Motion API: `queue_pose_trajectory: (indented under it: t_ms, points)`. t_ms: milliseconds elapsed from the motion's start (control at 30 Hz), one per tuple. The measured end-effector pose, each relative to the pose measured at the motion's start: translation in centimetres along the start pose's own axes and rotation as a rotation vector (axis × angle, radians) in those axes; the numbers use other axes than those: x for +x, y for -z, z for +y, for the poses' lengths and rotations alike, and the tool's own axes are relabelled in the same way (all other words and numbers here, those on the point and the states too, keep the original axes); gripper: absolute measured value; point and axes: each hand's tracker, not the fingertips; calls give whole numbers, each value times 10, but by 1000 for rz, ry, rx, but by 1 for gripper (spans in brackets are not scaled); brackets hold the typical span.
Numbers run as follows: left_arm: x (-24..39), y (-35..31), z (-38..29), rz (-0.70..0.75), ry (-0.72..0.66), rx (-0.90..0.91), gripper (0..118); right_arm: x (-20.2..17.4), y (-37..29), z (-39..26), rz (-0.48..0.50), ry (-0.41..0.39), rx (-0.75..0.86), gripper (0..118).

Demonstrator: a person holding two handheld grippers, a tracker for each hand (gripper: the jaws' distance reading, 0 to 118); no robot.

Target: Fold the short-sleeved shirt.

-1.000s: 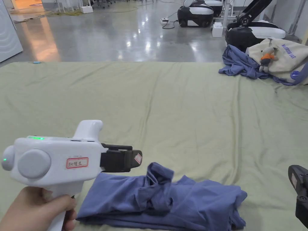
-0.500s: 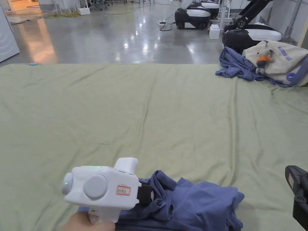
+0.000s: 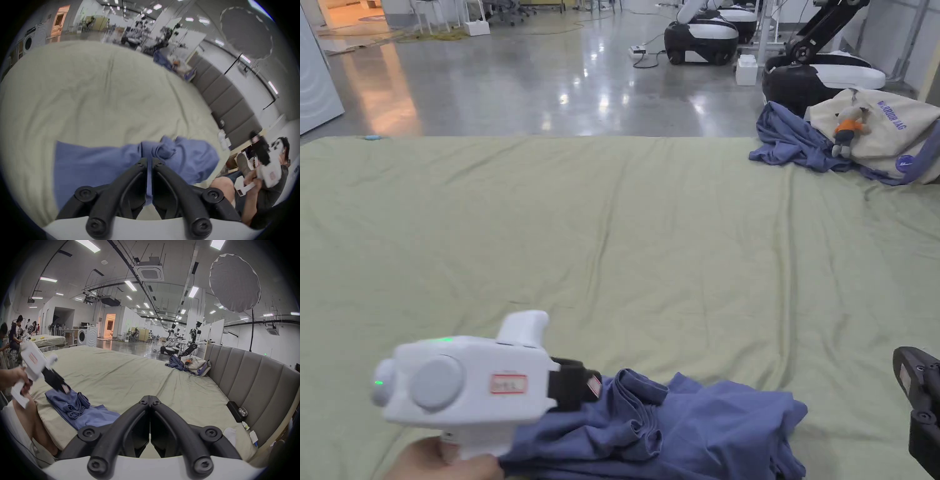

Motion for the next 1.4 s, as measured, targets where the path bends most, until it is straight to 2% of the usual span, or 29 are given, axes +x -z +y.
queue_pose_trajectory:
  t_ms: [100,167,300,367,400,433,467,533,633,700,967,1067,1133,1167,1200,1267,1300,1367,1400]
  points:
    - [-23,-57,12,-7,60,130,8,1,0,1,-6,0,0,2]
    - [-51,-82,10,13,-10,178,8,1,-1,0,-8,-3,2,2]
    - [-95,-85,4,-39,-129,38,8,1,0,0,-8,-5,0,2]
    - [-112,-66,4,-83,-196,-95,15,0,-1,1,-6,-5,1,2]
    - [-119,-59,2,-105,-217,-135,32,0,-1,1,-5,-4,-1,2]
    - [-128,-50,2,-128,-235,-178,78,0,0,1,-5,-2,-3,2]
    - [-125,-44,3,-89,-216,-157,94,1,0,0,-3,-2,-5,2]
    - [-129,-40,3,-28,-169,-125,94,0,0,0,1,-3,-8,2]
    - [-134,-32,4,-78,-244,-129,94,0,1,-2,4,-7,-17,2]
    - [-134,-24,5,-50,-255,-156,94,-1,2,-2,15,-3,-23,2]
    - [-108,5,13,-5,-152,-261,94,-3,4,-4,19,-14,-29,2]
    - [-99,15,15,62,-91,-319,94,-2,5,-4,21,-11,-30,2]
    - [-102,16,19,99,-98,-313,92,-2,4,-4,20,-14,-31,2]
    - [-100,17,20,96,-99,-317,87,-2,5,-4,21,-13,-32,2]
    - [-98,19,21,103,-94,-324,76,-2,5,-5,21,-14,-33,2]
    - [-92,13,21,139,-48,-327,23,-2,5,-4,22,-14,-37,2]
    - [-93,9,21,102,-62,-293,19,-2,5,-5,21,-14,-38,2]
    - [-95,2,24,59,-151,-306,19,-2,5,-5,17,-19,-38,2]
    - [-92,-2,24,66,-120,-292,19,-1,5,-5,16,-20,-39,2]
